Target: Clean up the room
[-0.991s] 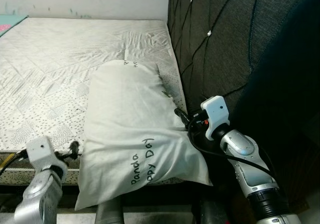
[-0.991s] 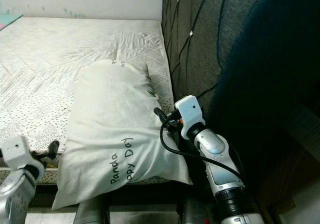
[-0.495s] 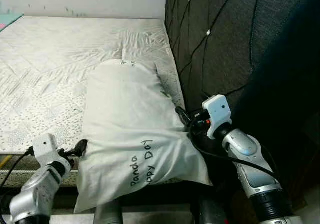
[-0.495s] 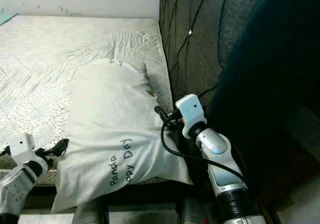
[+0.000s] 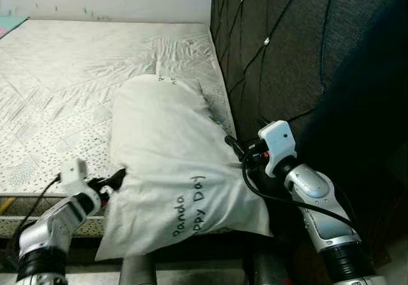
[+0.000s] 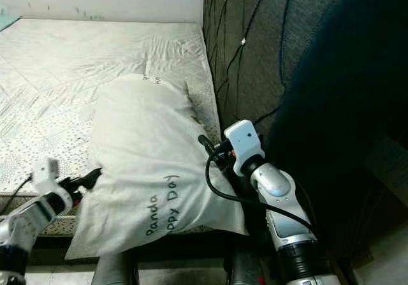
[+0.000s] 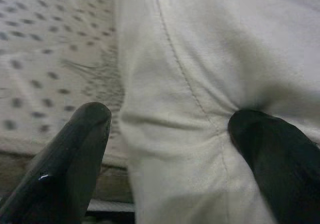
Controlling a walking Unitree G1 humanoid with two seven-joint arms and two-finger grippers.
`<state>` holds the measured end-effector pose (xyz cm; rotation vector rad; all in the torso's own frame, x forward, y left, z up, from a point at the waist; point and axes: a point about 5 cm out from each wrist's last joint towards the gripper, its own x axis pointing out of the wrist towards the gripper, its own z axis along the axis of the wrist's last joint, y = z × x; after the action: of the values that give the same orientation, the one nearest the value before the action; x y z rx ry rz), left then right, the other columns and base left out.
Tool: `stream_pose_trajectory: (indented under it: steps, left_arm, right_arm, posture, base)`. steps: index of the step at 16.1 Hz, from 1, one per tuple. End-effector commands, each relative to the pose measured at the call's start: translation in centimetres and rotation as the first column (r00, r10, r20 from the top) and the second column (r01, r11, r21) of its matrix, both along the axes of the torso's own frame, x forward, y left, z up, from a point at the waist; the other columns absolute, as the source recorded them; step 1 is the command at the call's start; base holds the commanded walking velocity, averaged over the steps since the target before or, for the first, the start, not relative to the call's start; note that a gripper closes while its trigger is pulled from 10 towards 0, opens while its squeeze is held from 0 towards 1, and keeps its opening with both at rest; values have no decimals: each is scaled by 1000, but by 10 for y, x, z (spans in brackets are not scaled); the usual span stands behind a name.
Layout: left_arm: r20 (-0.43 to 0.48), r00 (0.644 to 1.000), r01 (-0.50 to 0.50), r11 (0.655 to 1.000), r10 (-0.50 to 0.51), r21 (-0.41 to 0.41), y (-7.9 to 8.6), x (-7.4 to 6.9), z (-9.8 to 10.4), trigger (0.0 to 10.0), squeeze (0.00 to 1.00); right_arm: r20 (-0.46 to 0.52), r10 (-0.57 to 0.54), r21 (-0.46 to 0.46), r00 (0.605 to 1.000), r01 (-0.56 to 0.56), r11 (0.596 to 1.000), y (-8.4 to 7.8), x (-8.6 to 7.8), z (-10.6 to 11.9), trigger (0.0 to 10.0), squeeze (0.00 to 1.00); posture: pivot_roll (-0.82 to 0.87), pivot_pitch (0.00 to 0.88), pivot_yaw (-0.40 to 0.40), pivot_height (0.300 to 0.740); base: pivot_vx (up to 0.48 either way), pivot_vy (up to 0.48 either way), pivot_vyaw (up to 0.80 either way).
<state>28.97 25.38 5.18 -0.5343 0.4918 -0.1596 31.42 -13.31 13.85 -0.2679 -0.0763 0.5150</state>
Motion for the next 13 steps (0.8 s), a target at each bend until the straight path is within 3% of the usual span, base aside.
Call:
stream_pose_trajectory:
  steps: [1, 4, 6, 8, 9, 10, 11, 13]
  left_arm:
    - [-17, 994, 105, 991, -107, -80, -23, 5, -6, 10000, 0]
    - [-43, 984, 161, 959, -176, -234, -33, 4, -12, 10000, 0]
    - [-8, 985, 166, 969, -170, -181, -28, 9, -8, 10000, 0]
    - [104, 981, 178, 973, -164, -144, -27, 13, 5, 10000, 0]
    - [160, 979, 145, 981, -124, -126, -28, 11, 9, 10000, 75]
    - [179, 979, 127, 982, -101, -139, -29, 7, 10, 10000, 776]
    - [196, 975, 139, 975, -104, -175, -35, -1, 9, 10000, 1000]
    - [237, 968, 148, 957, -87, -251, -44, -13, 11, 10000, 1000]
  right_arm:
    - [48, -22, -3, 999, 22, 1000, -4, 1, 11, 10000, 1000]
    - [63, -36, -8, 997, 36, 999, -6, 2, 13, 10000, 1000]
    - [72, -45, -12, 996, 46, 999, -8, 2, 15, 10000, 1000]
    - [75, -53, -15, 996, 55, 998, -10, 2, 15, 10000, 1000]
    - [77, -57, -15, 995, 58, 998, -10, 2, 15, 10000, 1000]
    - [79, -59, -14, 995, 61, 998, -10, 2, 15, 10000, 1000]
    - [80, -60, -13, 995, 61, 998, -9, 2, 15, 10000, 1000]
    - [83, -59, -14, 995, 60, 998, -9, 2, 15, 10000, 1000]
  posture:
    - [-146, 0, -45, 570]
    - [-158, 0, -43, 570]
    - [-171, 0, -42, 570]
    - [-169, 0, -38, 570]
    - [-169, 0, -38, 570]
    - [-169, 0, -38, 570]
    - [-163, 0, -36, 570]
    - [-163, 0, -36, 570]
  base:
    - [0, 0, 0]
    - [0, 0, 0]
    - [0, 0, 0]
    - [0, 0, 0]
    - [0, 0, 0]
    - [0, 0, 0]
    - [0, 0, 0]
    - [0, 0, 0]
